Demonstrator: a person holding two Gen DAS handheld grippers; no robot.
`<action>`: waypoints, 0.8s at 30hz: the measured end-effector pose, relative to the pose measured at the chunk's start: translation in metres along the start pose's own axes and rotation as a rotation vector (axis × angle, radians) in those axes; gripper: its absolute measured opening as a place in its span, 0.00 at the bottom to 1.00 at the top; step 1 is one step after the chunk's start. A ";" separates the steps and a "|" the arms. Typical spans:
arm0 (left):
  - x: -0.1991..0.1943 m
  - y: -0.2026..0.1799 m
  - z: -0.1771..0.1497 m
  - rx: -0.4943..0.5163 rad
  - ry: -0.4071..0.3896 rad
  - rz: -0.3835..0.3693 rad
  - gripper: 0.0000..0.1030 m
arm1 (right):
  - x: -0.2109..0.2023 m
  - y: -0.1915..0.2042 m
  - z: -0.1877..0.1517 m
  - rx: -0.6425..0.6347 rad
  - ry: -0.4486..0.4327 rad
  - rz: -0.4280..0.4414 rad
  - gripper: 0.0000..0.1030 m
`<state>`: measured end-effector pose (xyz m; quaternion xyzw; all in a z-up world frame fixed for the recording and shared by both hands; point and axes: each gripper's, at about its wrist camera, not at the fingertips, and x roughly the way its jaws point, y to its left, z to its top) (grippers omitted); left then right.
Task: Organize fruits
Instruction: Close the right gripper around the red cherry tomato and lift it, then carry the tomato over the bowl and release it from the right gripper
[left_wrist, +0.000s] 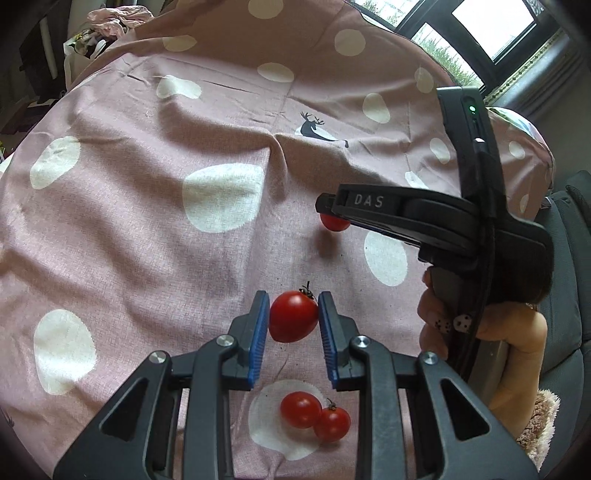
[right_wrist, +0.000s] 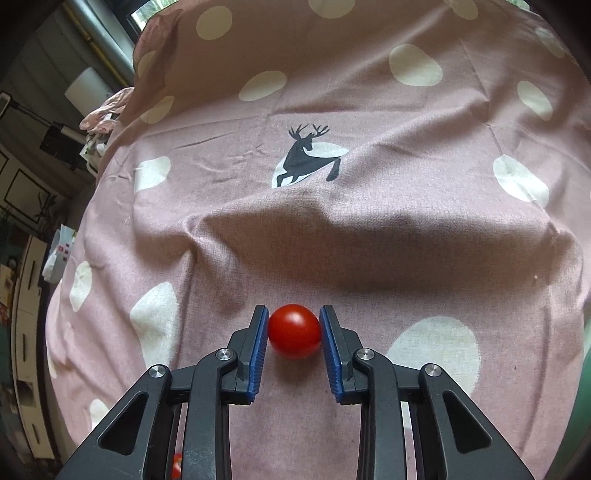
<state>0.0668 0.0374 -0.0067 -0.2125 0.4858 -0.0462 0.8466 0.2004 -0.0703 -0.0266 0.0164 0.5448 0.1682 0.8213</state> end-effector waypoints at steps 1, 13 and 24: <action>-0.002 -0.001 0.001 0.007 -0.004 -0.005 0.26 | -0.005 -0.002 -0.003 0.003 -0.007 0.013 0.29; -0.011 -0.045 -0.010 0.122 -0.068 -0.032 0.26 | -0.100 -0.068 -0.084 0.103 -0.135 0.069 0.29; -0.024 -0.136 -0.029 0.263 -0.178 -0.134 0.26 | -0.170 -0.141 -0.118 0.257 -0.335 0.011 0.29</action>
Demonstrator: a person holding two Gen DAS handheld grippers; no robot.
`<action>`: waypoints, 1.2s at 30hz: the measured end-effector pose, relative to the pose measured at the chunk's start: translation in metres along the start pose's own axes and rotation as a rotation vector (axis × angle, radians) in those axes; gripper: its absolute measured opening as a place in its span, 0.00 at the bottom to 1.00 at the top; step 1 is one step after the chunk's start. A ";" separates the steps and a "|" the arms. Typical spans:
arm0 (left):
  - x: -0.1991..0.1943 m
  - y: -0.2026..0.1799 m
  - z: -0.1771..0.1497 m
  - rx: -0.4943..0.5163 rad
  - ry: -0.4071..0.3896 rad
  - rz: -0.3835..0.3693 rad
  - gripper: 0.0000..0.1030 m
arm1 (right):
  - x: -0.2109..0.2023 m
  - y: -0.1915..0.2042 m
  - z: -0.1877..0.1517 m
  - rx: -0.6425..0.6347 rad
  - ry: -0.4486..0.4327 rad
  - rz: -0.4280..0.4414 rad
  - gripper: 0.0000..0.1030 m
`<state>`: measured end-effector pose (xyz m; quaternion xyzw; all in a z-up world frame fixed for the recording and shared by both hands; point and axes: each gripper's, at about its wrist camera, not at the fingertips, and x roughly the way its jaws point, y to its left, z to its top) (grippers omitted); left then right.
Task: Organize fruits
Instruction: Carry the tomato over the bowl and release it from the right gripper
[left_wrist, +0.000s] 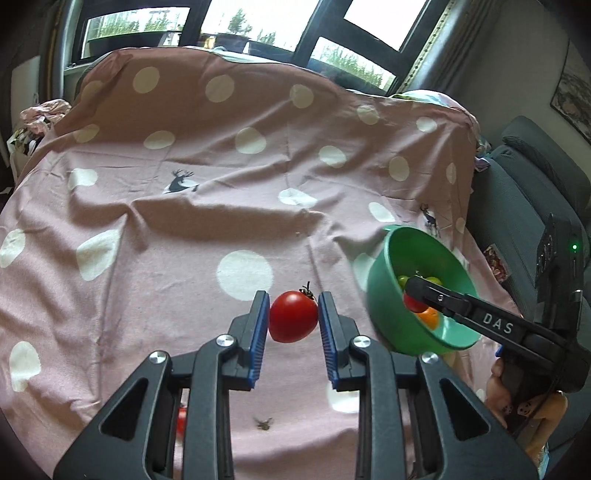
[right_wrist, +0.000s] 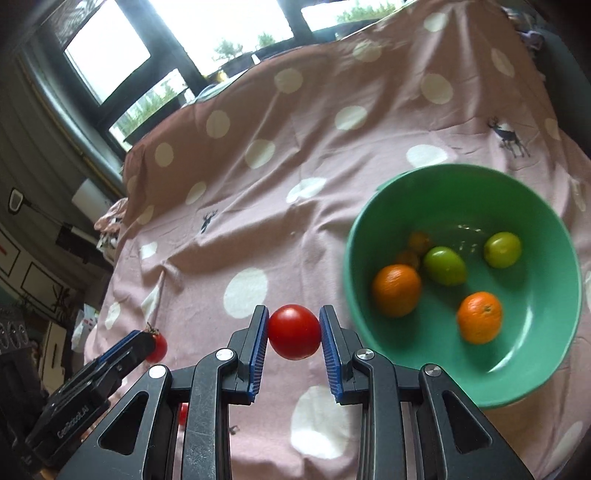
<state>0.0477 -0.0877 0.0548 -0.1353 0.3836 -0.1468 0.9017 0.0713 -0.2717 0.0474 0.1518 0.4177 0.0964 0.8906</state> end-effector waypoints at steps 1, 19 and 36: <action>0.003 -0.009 0.002 -0.001 -0.011 -0.013 0.26 | -0.005 -0.006 0.003 0.016 -0.018 -0.015 0.29; 0.067 -0.125 0.010 0.098 0.067 -0.188 0.26 | -0.064 -0.097 0.015 0.159 -0.161 -0.168 0.29; 0.113 -0.144 -0.006 0.115 0.193 -0.205 0.37 | -0.048 -0.136 0.012 0.248 -0.060 -0.194 0.29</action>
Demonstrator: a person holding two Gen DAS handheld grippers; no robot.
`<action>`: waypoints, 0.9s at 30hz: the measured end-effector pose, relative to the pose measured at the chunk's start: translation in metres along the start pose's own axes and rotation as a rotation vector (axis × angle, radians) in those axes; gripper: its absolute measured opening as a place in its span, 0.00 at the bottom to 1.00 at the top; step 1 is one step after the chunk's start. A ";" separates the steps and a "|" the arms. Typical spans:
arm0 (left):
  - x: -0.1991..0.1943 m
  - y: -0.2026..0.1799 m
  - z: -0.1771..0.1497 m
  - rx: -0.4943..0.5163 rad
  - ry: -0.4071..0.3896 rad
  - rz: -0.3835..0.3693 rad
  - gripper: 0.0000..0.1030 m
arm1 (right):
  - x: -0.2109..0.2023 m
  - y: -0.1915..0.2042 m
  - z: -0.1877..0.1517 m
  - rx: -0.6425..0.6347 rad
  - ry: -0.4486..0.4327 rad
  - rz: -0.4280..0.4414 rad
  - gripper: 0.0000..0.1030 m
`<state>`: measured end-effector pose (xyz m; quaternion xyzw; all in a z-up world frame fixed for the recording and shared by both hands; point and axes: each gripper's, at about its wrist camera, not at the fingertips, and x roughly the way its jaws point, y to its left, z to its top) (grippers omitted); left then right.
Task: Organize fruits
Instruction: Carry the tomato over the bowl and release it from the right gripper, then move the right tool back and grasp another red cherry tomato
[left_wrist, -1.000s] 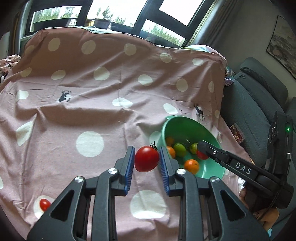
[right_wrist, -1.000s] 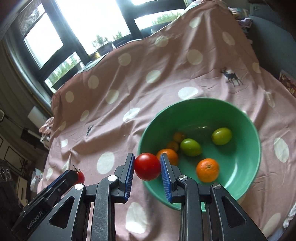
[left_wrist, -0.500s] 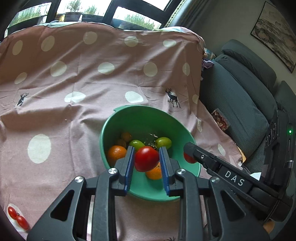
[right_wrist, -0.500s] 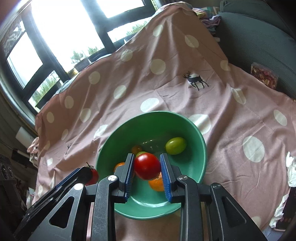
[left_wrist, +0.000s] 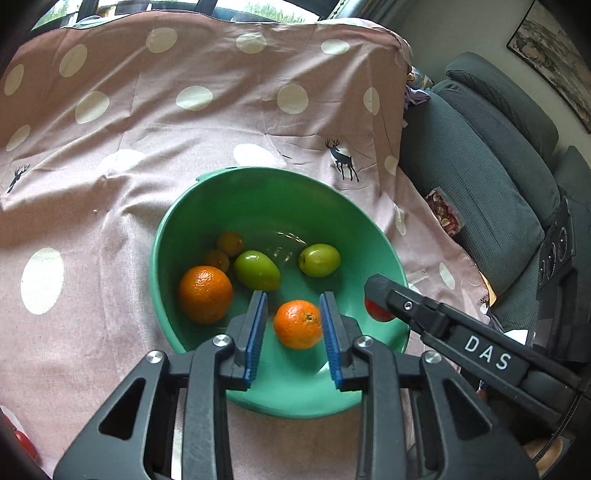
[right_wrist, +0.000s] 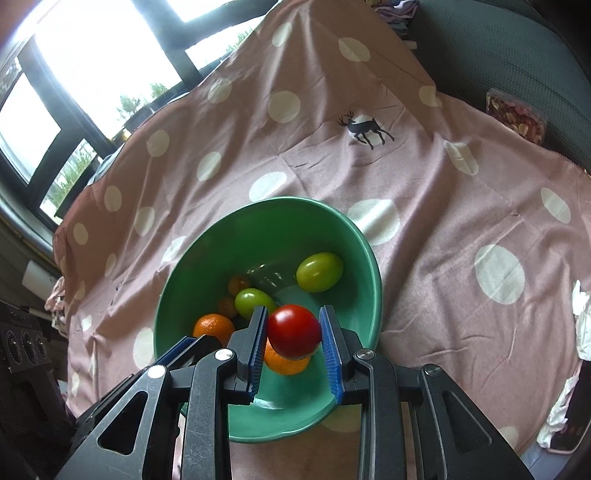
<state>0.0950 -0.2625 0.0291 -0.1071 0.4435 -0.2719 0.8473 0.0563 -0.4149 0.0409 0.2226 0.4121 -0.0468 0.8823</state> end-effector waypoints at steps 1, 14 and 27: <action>-0.003 0.000 0.000 -0.002 -0.007 0.002 0.41 | 0.000 -0.001 0.000 0.003 0.003 -0.004 0.29; -0.123 0.073 -0.011 -0.126 -0.182 0.176 0.60 | -0.022 0.032 -0.005 -0.086 -0.021 0.108 0.40; -0.205 0.192 -0.076 -0.356 -0.165 0.476 0.59 | 0.010 0.162 -0.074 -0.409 0.214 0.361 0.46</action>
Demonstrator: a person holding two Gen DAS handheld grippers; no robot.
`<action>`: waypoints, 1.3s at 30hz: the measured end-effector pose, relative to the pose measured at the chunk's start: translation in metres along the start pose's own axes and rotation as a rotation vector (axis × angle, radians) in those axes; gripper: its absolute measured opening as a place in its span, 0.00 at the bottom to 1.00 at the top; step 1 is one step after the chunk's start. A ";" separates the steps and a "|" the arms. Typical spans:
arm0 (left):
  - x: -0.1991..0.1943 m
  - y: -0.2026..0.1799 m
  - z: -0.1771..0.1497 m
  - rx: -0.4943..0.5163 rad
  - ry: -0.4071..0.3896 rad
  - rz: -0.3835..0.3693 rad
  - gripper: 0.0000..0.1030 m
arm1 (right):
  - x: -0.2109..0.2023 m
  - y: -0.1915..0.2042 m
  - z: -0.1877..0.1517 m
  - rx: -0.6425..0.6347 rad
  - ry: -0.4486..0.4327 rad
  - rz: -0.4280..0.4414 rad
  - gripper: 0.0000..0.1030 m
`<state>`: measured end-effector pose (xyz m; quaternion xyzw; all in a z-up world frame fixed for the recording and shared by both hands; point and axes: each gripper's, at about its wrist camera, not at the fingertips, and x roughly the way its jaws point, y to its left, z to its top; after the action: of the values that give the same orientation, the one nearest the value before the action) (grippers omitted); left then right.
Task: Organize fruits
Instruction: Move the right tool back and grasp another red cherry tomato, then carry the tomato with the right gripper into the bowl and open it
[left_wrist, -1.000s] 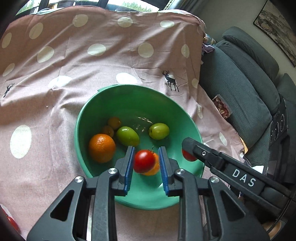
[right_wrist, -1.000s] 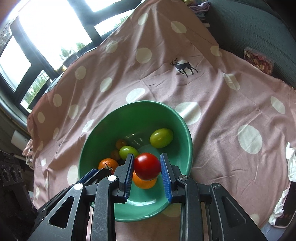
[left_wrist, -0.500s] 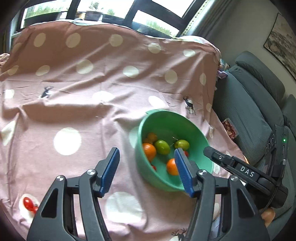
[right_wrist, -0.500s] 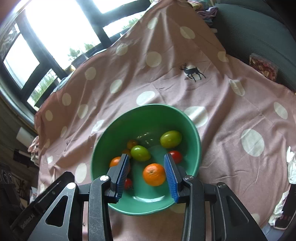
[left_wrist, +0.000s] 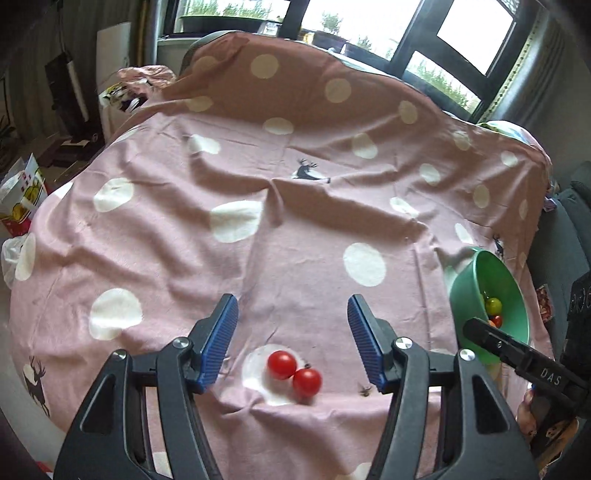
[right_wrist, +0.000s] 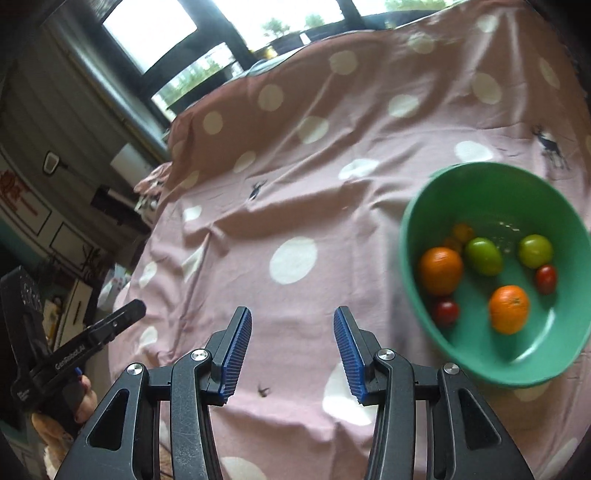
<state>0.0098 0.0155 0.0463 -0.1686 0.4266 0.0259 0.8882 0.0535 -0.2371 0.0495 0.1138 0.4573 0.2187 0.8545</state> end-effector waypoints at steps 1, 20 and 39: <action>0.002 0.005 -0.003 -0.010 0.012 0.004 0.59 | 0.012 0.011 -0.003 -0.025 0.035 0.021 0.46; 0.033 0.036 -0.021 -0.062 0.113 0.033 0.40 | 0.128 0.088 -0.056 -0.204 0.348 0.057 0.30; 0.073 -0.006 -0.035 0.047 0.228 0.015 0.31 | 0.060 0.014 -0.013 -0.021 0.141 -0.024 0.28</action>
<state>0.0308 -0.0081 -0.0281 -0.1465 0.5265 0.0030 0.8375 0.0680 -0.1965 0.0034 0.0838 0.5153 0.2207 0.8239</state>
